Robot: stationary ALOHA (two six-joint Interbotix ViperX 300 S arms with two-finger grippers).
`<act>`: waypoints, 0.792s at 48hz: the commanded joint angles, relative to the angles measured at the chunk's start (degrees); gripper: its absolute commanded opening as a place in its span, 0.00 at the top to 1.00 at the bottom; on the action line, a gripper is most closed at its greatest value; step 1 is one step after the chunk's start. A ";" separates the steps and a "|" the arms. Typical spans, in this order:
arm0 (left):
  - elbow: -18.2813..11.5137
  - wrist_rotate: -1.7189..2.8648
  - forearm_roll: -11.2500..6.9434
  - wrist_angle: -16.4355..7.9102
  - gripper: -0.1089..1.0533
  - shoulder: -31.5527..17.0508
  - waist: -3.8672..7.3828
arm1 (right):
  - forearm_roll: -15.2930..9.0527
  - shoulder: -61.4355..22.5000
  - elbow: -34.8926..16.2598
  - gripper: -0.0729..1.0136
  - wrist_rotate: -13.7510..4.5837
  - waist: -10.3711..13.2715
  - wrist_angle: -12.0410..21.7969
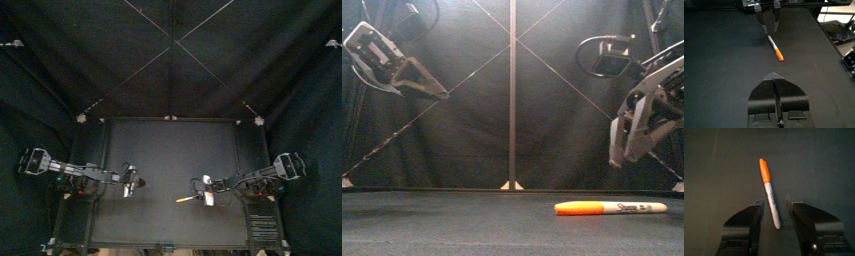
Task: Uncap the pen
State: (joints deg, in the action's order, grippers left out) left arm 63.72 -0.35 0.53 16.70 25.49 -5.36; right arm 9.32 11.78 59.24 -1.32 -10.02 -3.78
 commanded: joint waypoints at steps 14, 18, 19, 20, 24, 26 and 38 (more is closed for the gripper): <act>-1.93 -0.09 0.09 0.62 0.63 -0.62 -0.18 | -0.18 -5.80 -3.43 0.16 0.18 -0.35 2.55; -1.93 -0.09 0.09 0.70 0.60 -0.62 -0.18 | -0.35 -6.94 -4.22 0.16 0.18 -0.53 3.78; -1.93 -0.09 0.09 0.79 0.59 -0.62 -0.18 | -0.44 -7.38 -4.48 0.16 0.18 -0.53 4.13; -2.02 -0.09 0.00 0.79 0.59 -0.62 -0.18 | -0.44 -7.65 -4.66 0.17 0.18 -0.53 4.39; -2.11 -0.09 0.00 0.79 0.57 -0.62 -0.09 | -0.53 -8.61 -5.10 0.17 0.18 -0.53 5.01; -2.11 -0.09 0.00 0.79 0.56 -0.62 0.00 | -0.53 -9.14 -5.19 0.17 0.18 -0.62 5.10; -2.11 -0.09 -0.09 0.79 0.56 -0.62 0.35 | -0.44 -11.43 -5.36 0.26 0.09 -1.05 5.27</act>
State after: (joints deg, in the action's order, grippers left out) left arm 63.11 -0.35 0.44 16.88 24.79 -5.27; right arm 8.79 0.35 54.23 -1.14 -10.63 1.23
